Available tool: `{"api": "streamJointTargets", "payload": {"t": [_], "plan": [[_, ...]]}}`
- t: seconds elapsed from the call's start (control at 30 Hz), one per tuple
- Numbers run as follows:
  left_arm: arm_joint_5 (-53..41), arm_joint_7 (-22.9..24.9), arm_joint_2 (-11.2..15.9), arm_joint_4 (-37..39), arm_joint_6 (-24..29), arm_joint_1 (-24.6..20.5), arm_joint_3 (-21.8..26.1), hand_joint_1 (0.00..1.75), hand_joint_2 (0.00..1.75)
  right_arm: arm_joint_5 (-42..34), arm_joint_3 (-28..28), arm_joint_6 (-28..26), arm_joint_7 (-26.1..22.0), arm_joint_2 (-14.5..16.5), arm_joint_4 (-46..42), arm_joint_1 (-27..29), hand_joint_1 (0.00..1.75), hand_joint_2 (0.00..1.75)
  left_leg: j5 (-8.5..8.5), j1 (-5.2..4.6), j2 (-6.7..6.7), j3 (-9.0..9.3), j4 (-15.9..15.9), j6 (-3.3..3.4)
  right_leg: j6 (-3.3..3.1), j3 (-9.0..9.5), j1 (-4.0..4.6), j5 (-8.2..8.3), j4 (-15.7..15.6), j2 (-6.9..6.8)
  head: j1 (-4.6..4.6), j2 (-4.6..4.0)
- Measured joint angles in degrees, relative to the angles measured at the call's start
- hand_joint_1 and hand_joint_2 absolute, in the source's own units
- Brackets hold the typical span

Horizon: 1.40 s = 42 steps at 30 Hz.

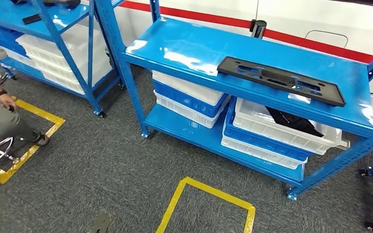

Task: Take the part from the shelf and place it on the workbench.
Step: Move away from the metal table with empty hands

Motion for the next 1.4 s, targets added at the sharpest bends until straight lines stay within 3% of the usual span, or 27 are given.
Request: {"api": "streamJointTargets", "payload": {"t": [0.13,0.17,0.2,0.23,0.27,0.3,0.37,0.4,0.43,0.47,0.5,0.57,0.63,0.67,0.7,0.77,0.8,0.87,1.0,1.1,1.2,1.33,1.4], "plan": [[0.0,0.0,0.0,0.0,0.1,-0.2,0.0,0.0,0.0,0.1,0.0,0.0,0.0,-0.3,0.0,-0.1,0.0,0.0,-5.97,0.13,-0.48,-7.96,12.1,-0.52,-1.14,0.27,0.31,-0.44,0.0,1.72,-0.19,0.0],[0.0,0.0,0.0,0.0,0.1,-0.1,0.0,0.0,0.0,0.1,0.0,0.0,0.0,-0.3,0.0,0.0,0.0,0.0,-6.13,0.14,-0.53,-9.28,12.8,-0.55,-1.27,0.38,0.37,-0.55,0.0,2.32,-0.22,0.0],[0.0,0.0,0.0,0.0,0.1,0.0,0.0,0.0,0.0,0.1,0.0,0.0,0.0,-0.3,0.0,0.0,0.0,0.0,-4.73,0.14,-0.64,-9.77,11.6,-0.48,-1.32,0.54,0.42,-0.66,0.0,2.98,-0.22,0.0],[0.0,0.0,0.1,0.0,0.2,0.0,0.0,0.0,0.0,0.2,0.0,0.0,0.0,-0.2,0.0,0.1,0.0,0.0,-1.87,0.14,-1.05,-9.4,8.5,-0.31,-1.32,0.73,0.45,-0.74,0.0,3.68,-0.23,0.0],[0.0,-0.1,0.2,0.0,0.3,0.0,0.0,0.0,0.44,0.2,0.0,0.1,0.0,-0.2,0.0,0.1,0.0,0.0,1.34,0.12,-2.07,-8.69,4.7,0.0,-1.27,0.88,0.47,-0.82,0.0,4.35,-0.23,0.0],[0.0,-0.1,0.3,0.0,0.4,0.1,0.0,0.0,0.87,0.2,0.0,0.1,0.0,-0.1,0.0,0.1,0.0,0.0,2.88,-0.02,-3.18,-8.16,1.7,0.32,-1.14,0.9,0.51,-0.86,0.1,5.06,-0.21,0.0],[0.1,-0.1,0.4,0.0,0.5,0.2,0.0,0.0,1.75,0.2,0.0,0.2,0.0,0.0,0.0,0.0,0.0,0.0,3.17,-0.38,-4.88,-7.82,-1.1,1.21,-0.67,0.54,0.61,-0.99,0.1,6.25,-0.2,0.0],[0.2,-0.1,0.4,0.0,0.6,0.2,0.0,0.0,1.75,0.2,0.0,0.2,0.0,0.1,0.0,0.1,0.0,0.0,2.79,-0.55,-4.75,-7.79,-1.1,1.63,-0.32,0.22,0.71,-1.06,0.1,6.92,-0.19,0.0],[0.2,-0.1,0.3,0.0,0.6,0.2,0.0,0.0,1.75,0.2,0.0,0.1,0.0,0.0,0.0,0.2,0.0,0.0,3.79,-0.37,-4.25,-7.38,-1.5,2.07,-0.01,0.04,0.96,-1.17,0.2,7.26,-0.19,0.0],[0.3,-0.1,0.2,0.0,0.7,0.1,0.0,0.0,1.75,0.2,0.0,0.1,0.0,-0.1,0.0,0.4,0.0,0.0,4.82,-0.19,-3.55,-6.89,-2.0,2.43,0.2,-0.2,1.14,-1.48,0.7,6.64,-0.16,0.0],[0.3,-0.1,0.2,0.0,0.7,0.1,0.0,0.0,1.75,0.2,0.0,0.1,0.1,-0.1,0.0,0.4,0.0,0.0,5.54,0.02,-2.76,-6.39,-2.4,2.73,0.28,-0.82,1.31,-2.27,2.1,5.38,0.06,0.0],[0.3,0.0,0.1,0.0,0.7,0.1,0.1,0.0,1.75,0.1,0.0,0.1,0.2,-0.1,0.0,0.3,0.0,0.0,5.9,0.15,-1.11,-5.88,-2.8,3.04,0.26,-3.61,1.1,-5.18,7.8,1.99,0.45,0.0],[0.3,0.1,0.1,0.0,0.7,0.2,0.1,0.0,1.75,0.1,0.0,0.1,0.2,-0.1,0.0,0.1,0.0,0.0,5.71,0.18,0.48,-5.85,-2.8,2.98,0.71,-7.28,0.41,-7.81,14.7,0.71,0.65,0.0],[0.3,0.2,0.1,0.0,0.7,0.2,0.1,0.0,1.75,0.0,0.0,0.1,0.2,-0.1,0.0,0.2,0.0,0.0,5.53,0.27,1.18,-5.79,-2.8,2.81,1.28,-8.09,0.01,-8.0,16.1,0.45,0.64,0.0],[0.3,0.2,0.1,0.0,0.7,0.2,0.1,0.0,1.75,0.0,0.0,0.1,0.2,-0.2,0.0,0.3,0.0,0.0,5.32,0.42,1.75,-5.65,-2.8,2.54,2.02,-7.72,-0.38,-7.26,15.2,0.18,0.66,0.0],[0.3,0.3,0.1,0.0,0.6,0.2,0.1,0.0,1.75,0.0,0.0,0.1,0.2,-0.2,0.0,0.4,0.0,0.0,4.78,0.73,2.56,-5.09,-2.8,1.76,3.56,-4.03,-1.17,-4.12,7.8,-0.93,0.71,0.0],[0.4,0.4,0.2,0.0,0.4,0.1,0.1,0.0,1.75,0.1,0.0,0.1,0.3,-0.3,0.1,0.3,0.0,0.0,4.43,0.74,2.86,-4.92,-2.7,1.23,3.96,-1.99,-1.23,-2.74,4.1,-1.46,0.79,0.0],[0.5,0.4,0.2,0.0,0.1,0.0,0.1,0.0,1.75,0.3,0.0,0.0,0.5,-0.2,0.1,0.4,0.0,0.0,3.73,0.59,3.21,-4.58,-2.7,0.56,3.84,0.25,-1.36,-1.46,0.3,-1.99,0.75,0.0],[0.6,0.7,0.3,0.0,-0.2,-0.1,0.1,0.0,1.75,0.5,0.1,-0.1,1.0,-0.2,0.1,0.4,0.0,0.0,3.67,0.73,3.2,-3.98,-3.2,2.13,3.09,0.66,-1.18,-1.64,0.2,-1.77,0.54,0.0],[0.4,1.1,0.3,0.0,-0.1,-0.1,0.1,0.0,1.75,0.6,0.1,0.0,1.2,-0.1,0.1,0.3,0.0,0.0,3.77,0.88,3.19,-3.59,-3.8,1.87,2.64,0.73,-0.96,-1.92,0.2,-1.73,0.53,0.0],[0.4,1.4,0.3,0.0,-0.1,-0.1,0.1,0.0,1.75,0.7,0.2,0.0,1.3,-0.1,0.1,0.3,0.0,0.0,3.94,0.94,3.18,-3.37,-4.3,1.29,2.44,0.74,-0.84,-2.03,0.2,-1.73,0.53,0.0],[0.4,1.5,0.3,0.0,-0.1,-0.1,0.1,0.0,1.75,0.7,0.5,0.2,1.6,-0.2,0.1,0.3,0.0,0.0,4.02,1.12,3.18,-3.2,-4.7,-0.4,2.28,0.74,-0.67,-2.09,0.3,-1.74,0.55,0.0],[0.4,1.6,0.3,0.0,-0.1,-0.1,0.1,0.0,1.75,0.8,0.5,0.5,2.0,-0.2,0.1,0.3,0.0,0.87,4.03,1.14,3.18,-3.16,-4.7,-0.77,2.25,0.74,-0.63,-2.09,0.3,-1.74,0.57,0.0]]}}
